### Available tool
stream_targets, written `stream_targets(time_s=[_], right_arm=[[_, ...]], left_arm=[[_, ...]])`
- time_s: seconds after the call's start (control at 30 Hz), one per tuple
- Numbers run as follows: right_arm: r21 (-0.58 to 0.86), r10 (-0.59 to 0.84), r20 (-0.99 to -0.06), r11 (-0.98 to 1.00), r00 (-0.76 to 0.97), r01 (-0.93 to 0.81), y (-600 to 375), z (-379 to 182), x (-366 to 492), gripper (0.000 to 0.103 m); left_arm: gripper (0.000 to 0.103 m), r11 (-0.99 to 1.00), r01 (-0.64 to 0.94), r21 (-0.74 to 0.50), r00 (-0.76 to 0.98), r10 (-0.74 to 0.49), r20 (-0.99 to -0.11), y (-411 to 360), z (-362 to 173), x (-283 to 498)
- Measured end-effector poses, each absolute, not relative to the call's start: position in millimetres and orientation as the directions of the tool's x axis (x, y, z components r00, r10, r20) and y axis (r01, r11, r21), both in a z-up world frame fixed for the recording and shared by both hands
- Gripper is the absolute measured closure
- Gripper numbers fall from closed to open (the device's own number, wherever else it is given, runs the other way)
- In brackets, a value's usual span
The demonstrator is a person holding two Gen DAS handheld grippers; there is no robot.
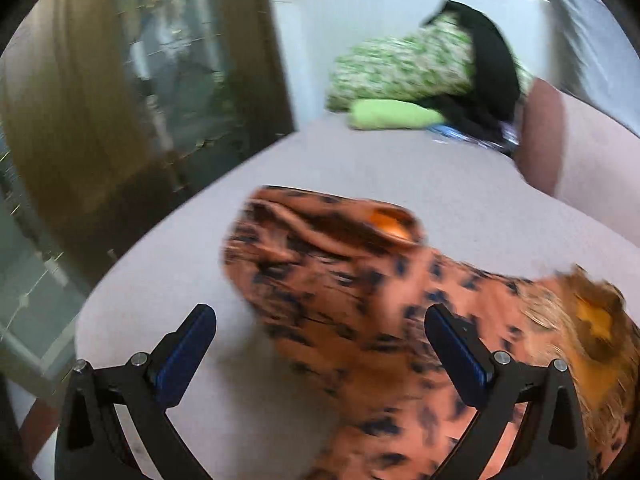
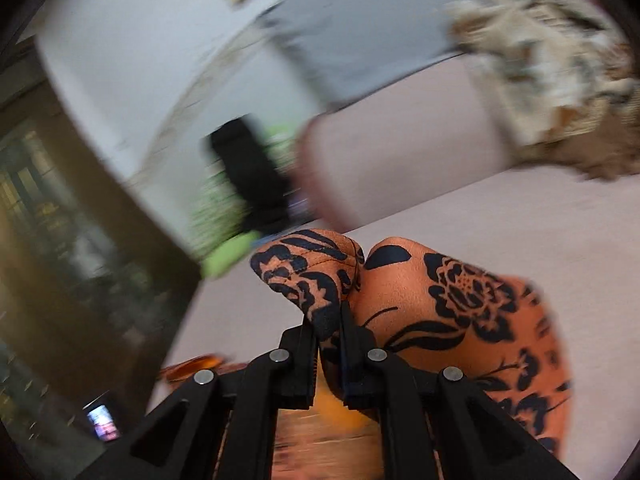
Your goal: Fold small clothes
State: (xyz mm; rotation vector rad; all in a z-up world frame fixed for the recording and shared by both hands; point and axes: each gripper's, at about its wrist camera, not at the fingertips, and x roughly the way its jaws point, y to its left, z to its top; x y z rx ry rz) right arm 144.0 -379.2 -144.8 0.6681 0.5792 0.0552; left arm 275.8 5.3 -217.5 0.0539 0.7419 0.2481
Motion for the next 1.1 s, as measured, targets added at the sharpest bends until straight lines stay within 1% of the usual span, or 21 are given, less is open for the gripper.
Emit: stream_targets(time_s=[0.07,0.2,0.23,0.27,0.3,0.33,0.37,0.4,0.43,0.47,0.53,0.63,0.7,0.73,0.77,0.8,0.83,0.9,0.97,1.07,1.1], right_arm=[[0.605,0.276,-0.491,0.791,0.827,0.096,-340.5,-155.2,160.5,0.094],[0.619,0.352,-0.538,0.782,0.766,0.075,-263.9,-193.3,190.1,0.094],[0.603,0.349,-0.561,0.794,0.751,0.081,-247.1,-201.6,196.5,0.09],[0.573,0.335,-0.594,0.814,0.731,0.094,-231.7,-210.5,203.8,0.09],[0.535,0.317,-0.632,0.838,0.707,0.103,-216.5,-218.1,210.0,0.086],[0.503,0.308,-0.665,0.858,0.681,0.103,-203.6,-225.2,215.1,0.074],[0.489,0.319,-0.685,0.868,0.655,0.089,-193.3,-231.3,219.0,0.065],[0.503,0.355,-0.684,0.862,0.638,0.06,-185.7,-237.0,221.2,0.038],[0.53,0.389,-0.664,0.847,0.639,0.036,-182.6,-239.6,221.1,0.028],[0.544,0.4,-0.645,0.839,0.651,0.024,-181.3,-239.8,217.8,0.024],[0.524,0.377,-0.633,0.851,0.676,0.016,-185.9,-237.7,209.7,0.024],[0.492,0.315,-0.64,0.868,0.701,0.059,-196.4,-241.4,197.9,0.024],[0.455,0.264,-0.706,0.88,0.657,0.136,-207.3,-255.1,201.1,0.026],[0.44,0.261,-0.753,0.882,0.605,0.167,-210.3,-269.0,207.7,0.028],[0.419,0.266,-0.807,0.888,0.527,0.193,-213.0,-288.1,213.9,0.035],[0.396,0.247,-0.809,0.9,0.533,0.184,-213.2,-288.6,213.2,0.044],[0.375,0.23,-0.804,0.911,0.548,0.169,-211.1,-282.7,212.0,0.046],[0.376,0.249,-0.813,0.915,0.526,0.148,-203.4,-272.5,218.5,0.044],[0.402,0.288,-0.794,0.909,0.536,0.107,-189.7,-257.9,228.2,0.044],[0.376,0.321,-0.762,0.927,0.563,-0.02,-149.0,-229.8,245.9,0.044],[0.399,0.366,-0.743,0.915,0.561,-0.068,-136.1,-222.2,253.1,0.041]], left_arm=[[0.0,0.961,-0.246,0.127,0.697,0.267,-0.665,25.1,-217.1,278.3],[0.0,0.948,-0.299,0.111,0.673,0.291,-0.68,57.5,-219.2,283.2],[0.0,0.946,-0.307,0.108,0.668,0.295,-0.683,63.3,-219.3,283.8],[0.0,0.943,-0.316,0.106,0.662,0.299,-0.687,71.6,-219.7,284.7],[0.0,0.941,-0.321,0.109,0.658,0.305,-0.688,75.6,-220.6,283.6],[0.0,0.939,-0.327,0.11,0.654,0.308,-0.691,81.4,-221.4,283.8],[0.0,0.936,-0.334,0.11,0.649,0.313,-0.694,86.0,-220.7,282.8],[0.0,0.932,-0.346,0.108,0.641,0.319,-0.699,94.0,-221.2,283.7],[0.0,0.928,-0.359,0.103,0.633,0.323,-0.703,101.1,-221.2,284.5],[0.0,0.92,-0.381,0.094,0.621,0.33,-0.711,111.7,-221.5,285.8],[0.0,0.902,-0.427,0.058,0.599,0.331,-0.729,133.8,-221.4,286.9],[0.0,0.851,-0.525,-0.006,0.556,0.338,-0.759,168.1,-225.3,284.3],[0.0,0.804,-0.594,-0.032,0.527,0.359,-0.771,186.9,-228.1,278.7],[0.0,0.787,-0.616,-0.043,0.518,0.364,-0.774,192.4,-229.5,276.3],[0.0,0.772,-0.634,-0.052,0.508,0.365,-0.78,196.3,-232.0,275.0],[0.0,0.764,-0.642,-0.064,0.496,0.35,-0.794,198.9,-236.4,275.4],[0.0,0.766,-0.639,-0.072,0.489,0.331,-0.807,199.7,-239.7,276.4],[0.0,0.778,-0.625,-0.069,0.457,0.292,-0.84,200.6,-247.8,280.8],[0.0,0.768,-0.638,-0.05,0.43,0.302,-0.851,204.9,-251.0,280.6],[0.0,0.722,-0.685,-0.094,0.431,0.298,-0.852,220.3,-249.1,276.3],[0.0,0.704,-0.701,-0.113,0.436,0.297,-0.85,224.4,-248.2,273.3]])
